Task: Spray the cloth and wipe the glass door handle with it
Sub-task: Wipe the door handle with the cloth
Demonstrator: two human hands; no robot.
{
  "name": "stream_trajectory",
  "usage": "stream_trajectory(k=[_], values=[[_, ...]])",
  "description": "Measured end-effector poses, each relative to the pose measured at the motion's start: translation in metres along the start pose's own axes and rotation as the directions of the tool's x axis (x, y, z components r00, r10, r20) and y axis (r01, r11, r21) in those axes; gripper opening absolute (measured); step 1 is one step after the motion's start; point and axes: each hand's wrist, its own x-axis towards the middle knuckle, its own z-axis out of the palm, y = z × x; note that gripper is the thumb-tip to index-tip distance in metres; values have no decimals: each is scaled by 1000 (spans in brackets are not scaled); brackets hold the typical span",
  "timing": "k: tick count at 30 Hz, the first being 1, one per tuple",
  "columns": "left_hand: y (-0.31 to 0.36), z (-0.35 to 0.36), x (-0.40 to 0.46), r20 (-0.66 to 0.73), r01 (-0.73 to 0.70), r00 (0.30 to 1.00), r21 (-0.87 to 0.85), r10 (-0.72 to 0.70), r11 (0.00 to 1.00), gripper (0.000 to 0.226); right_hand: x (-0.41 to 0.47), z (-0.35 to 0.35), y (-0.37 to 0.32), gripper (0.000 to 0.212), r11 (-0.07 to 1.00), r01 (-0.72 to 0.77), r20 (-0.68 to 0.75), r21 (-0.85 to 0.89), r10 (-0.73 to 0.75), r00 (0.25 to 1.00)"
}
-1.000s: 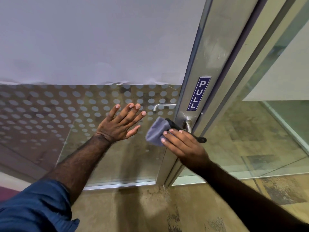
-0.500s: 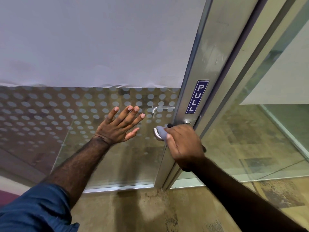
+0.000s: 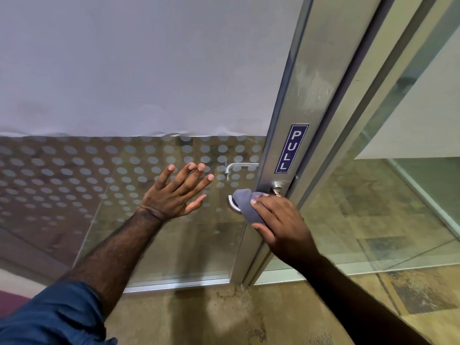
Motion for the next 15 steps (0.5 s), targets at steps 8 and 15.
stream_trajectory(k=[8,15], values=[[-1,-1,1,7,-1,1000,5,1,1000,78,-38,8,48,65,994,99,-131,48,-91,987],[-2,-5,4,0,-2,1000,-15,2,1000,79,14,25,-32,59,995,82,-195,-53,-91,977]])
